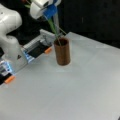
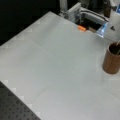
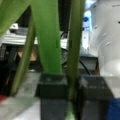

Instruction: Flower insertion into a vase

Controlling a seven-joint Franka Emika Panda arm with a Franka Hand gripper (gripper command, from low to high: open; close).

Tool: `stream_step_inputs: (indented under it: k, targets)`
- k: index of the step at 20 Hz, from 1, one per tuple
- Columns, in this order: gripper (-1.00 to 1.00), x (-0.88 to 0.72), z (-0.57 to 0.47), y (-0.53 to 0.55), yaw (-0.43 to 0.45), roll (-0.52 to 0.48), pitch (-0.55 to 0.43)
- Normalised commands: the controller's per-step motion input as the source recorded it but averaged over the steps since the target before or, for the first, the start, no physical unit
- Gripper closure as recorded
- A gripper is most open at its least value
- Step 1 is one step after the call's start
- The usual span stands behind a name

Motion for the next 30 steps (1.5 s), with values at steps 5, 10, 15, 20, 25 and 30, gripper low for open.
stream_step_inputs:
  k: [5,10,15,20,25,30]
  targets:
    - [1.0,0.27,0.03,-0.04,0.033,-0.123,0.369]
    - [1.0,0.02,-0.03,-0.07,0.022,-0.178,0.195]
    - [1.0,-0.1,-0.01,-0.12,0.013,-0.207,0.097]
    - [1.0,-0.14,0.01,-0.12,-0.037,-0.215,0.159]
    - [1.0,-0.04,0.02,-0.06,-0.069,-0.213,0.247]
    - [1.0,0.06,-0.09,-0.06,-0.026,-0.156,0.182]
